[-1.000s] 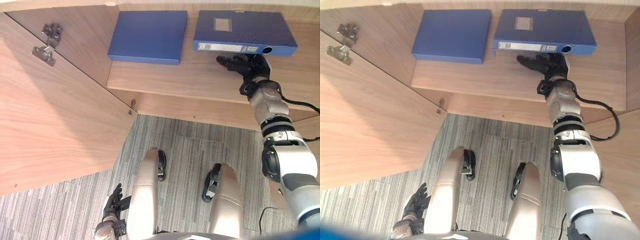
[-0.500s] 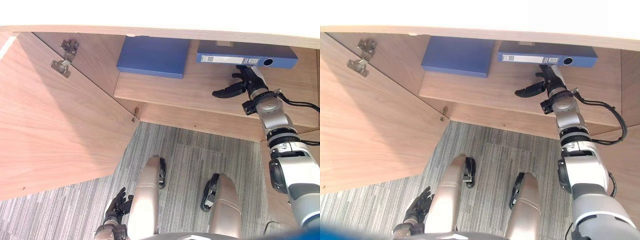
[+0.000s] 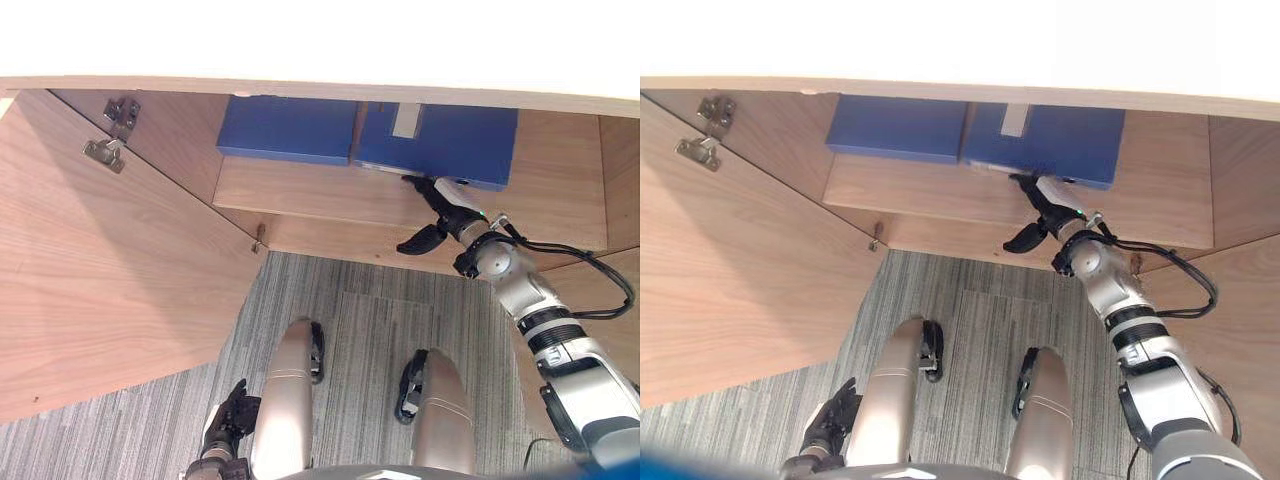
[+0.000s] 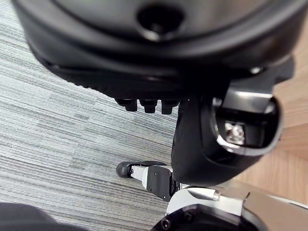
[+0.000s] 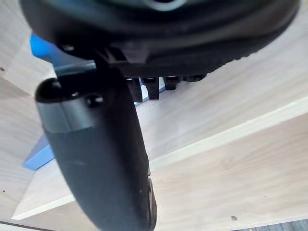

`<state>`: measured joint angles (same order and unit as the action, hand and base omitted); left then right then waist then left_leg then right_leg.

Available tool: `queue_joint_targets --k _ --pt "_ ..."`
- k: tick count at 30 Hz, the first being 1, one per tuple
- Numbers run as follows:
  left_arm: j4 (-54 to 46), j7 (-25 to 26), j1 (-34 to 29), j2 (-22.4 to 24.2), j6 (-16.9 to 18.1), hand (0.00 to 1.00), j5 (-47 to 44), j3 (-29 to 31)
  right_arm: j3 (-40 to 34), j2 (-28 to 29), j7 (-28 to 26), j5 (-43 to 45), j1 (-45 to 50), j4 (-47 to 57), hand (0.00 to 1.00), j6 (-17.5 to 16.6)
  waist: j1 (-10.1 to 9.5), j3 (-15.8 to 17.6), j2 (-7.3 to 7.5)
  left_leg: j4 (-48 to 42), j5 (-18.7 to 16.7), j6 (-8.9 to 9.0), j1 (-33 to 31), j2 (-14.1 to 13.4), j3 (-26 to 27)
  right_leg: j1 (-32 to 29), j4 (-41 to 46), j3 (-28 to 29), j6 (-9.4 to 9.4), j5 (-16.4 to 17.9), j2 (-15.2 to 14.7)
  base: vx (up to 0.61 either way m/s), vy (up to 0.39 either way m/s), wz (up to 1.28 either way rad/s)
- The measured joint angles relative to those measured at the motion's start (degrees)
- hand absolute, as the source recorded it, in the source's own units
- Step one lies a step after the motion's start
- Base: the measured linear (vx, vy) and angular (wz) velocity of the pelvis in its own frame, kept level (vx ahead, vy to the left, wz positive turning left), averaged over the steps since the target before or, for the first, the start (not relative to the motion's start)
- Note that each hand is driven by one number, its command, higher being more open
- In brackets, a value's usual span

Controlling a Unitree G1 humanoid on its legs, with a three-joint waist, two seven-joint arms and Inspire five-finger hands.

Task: Walk over to the cabinet, pick up the folder, carry it to the office cabinet, place the folder inside the office cabinet, then close the office cabinet door

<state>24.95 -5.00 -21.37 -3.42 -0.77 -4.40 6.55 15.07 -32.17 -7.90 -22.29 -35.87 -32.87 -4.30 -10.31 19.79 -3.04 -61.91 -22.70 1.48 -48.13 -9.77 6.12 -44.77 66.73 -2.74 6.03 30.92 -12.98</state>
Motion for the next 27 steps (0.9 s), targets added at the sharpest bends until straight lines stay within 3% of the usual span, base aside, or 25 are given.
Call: queue_joint_targets --k 6,12,18,27 --pt "0.1 0.05 -0.14 0.07 0.48 1.0 0.06 0.13 1.78 -1.84 -1.19 0.18 0.61 4.07 1.0 1.46 0.1 0.15 0.09 -0.18 -0.08 0.04 -0.25 -0.11 0.26 -0.24 0.15 0.16 -0.02 -0.01 -0.02 0.0 0.0 0.0" --pt "3.58 1.14 0.64 0.56 3.99 1.0 0.65 0.87 2.69 -2.5 -1.18 2.64 0.45 4.02 1.0 0.41 0.06 0.29 0.27 0.41 -0.08 0.05 0.51 -0.13 0.85 -0.06 0.08 0.44 -0.01 -0.02 -0.19 0.0 -0.004 -0.02" --pt "7.01 3.17 2.87 0.58 4.6 1.0 0.71 1.25 4.75 -3.16 0.12 2.29 0.44 3.83 1.0 0.4 0.12 0.55 0.41 2.11 0.15 0.03 2.1 -0.23 0.92 1.74 -1.88 -0.24 -0.15 -0.61 -0.18 0.01 0.004 0.0" --pt "11.02 5.88 5.37 -0.21 5.14 1.0 2.46 1.41 7.8 -1.25 0.98 2.15 0.07 0.43 1.0 2.01 0.68 1.29 1.64 20.39 8.25 0.02 11.65 1.36 2.86 11.73 -20.14 -5.49 -0.98 -9.4 -0.95 0.05 0.033 0.05"
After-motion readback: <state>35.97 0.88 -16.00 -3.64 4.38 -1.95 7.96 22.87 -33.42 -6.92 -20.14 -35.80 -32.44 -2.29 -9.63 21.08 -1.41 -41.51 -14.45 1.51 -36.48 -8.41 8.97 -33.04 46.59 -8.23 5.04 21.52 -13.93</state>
